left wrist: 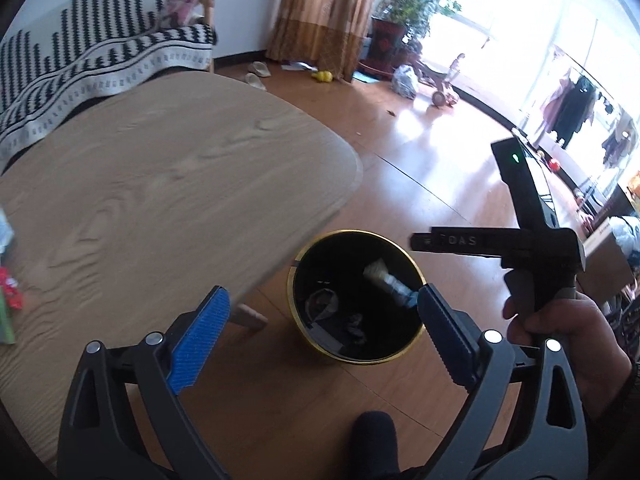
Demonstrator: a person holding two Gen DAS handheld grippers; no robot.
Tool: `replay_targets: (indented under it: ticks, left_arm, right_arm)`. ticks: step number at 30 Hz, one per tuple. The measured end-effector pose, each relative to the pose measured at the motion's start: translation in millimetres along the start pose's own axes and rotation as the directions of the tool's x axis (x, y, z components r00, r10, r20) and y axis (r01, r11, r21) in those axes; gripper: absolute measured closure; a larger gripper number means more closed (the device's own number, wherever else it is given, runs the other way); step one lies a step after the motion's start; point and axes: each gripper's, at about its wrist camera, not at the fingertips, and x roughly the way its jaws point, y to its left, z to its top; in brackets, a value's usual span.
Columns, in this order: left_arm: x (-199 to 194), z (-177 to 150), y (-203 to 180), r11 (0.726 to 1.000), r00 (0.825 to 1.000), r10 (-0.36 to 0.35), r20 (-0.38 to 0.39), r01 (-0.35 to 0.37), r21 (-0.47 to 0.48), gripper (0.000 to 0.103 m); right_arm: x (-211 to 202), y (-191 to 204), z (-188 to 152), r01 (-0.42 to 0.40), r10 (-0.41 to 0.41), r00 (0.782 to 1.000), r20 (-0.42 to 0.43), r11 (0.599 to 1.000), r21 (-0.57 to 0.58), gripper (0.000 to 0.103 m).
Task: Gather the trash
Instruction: 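Carry foil and wrapper over the bin and open both tools to drop them, then grasp the green plastic tray with the left tool while the right tool grasps the white tissue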
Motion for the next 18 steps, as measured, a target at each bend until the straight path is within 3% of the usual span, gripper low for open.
replay_targets:
  ticks: [6,9,12,14,17,18]
  left_arm:
    - [-45,2,66,0.989,0.992,0.118,0.051,-0.113,-0.095,0.009]
    - [-64,-7,110,0.964,0.976,0.215,0.042,-0.205,-0.171,0.009]
    - [-83,-17,159,0.929,0.961,0.275,0.016,-0.261,-0.263,0.009]
    - [-99,-26,192,0.893,0.941,0.338,0.001,-0.321,-0.317,0.009]
    - [-130,-47,252,0.8,0.889,0.456,-0.045,-0.432,-0.417,0.009]
    - [-137,-52,267,0.775,0.879,0.474,-0.059,-0.448,-0.446,0.009]
  right_arm:
    - [-29,37,0,0.013,-0.007,0.995,0.104,0.998,-0.061,0.027]
    - [-41,80,-1,-0.032,0.049,0.989,0.139,0.991,-0.126,0.026]
    - [-42,140,-7,-0.115,0.143,0.983,0.119,0.97,-0.213,0.025]
    - [-40,176,-10,-0.151,0.182,0.979,0.095,0.952,-0.266,0.025]
    - [-31,241,-22,-0.209,0.24,0.97,0.044,0.91,-0.357,0.025]
    - [-28,266,-30,-0.237,0.266,0.964,0.019,0.889,-0.393,0.025]
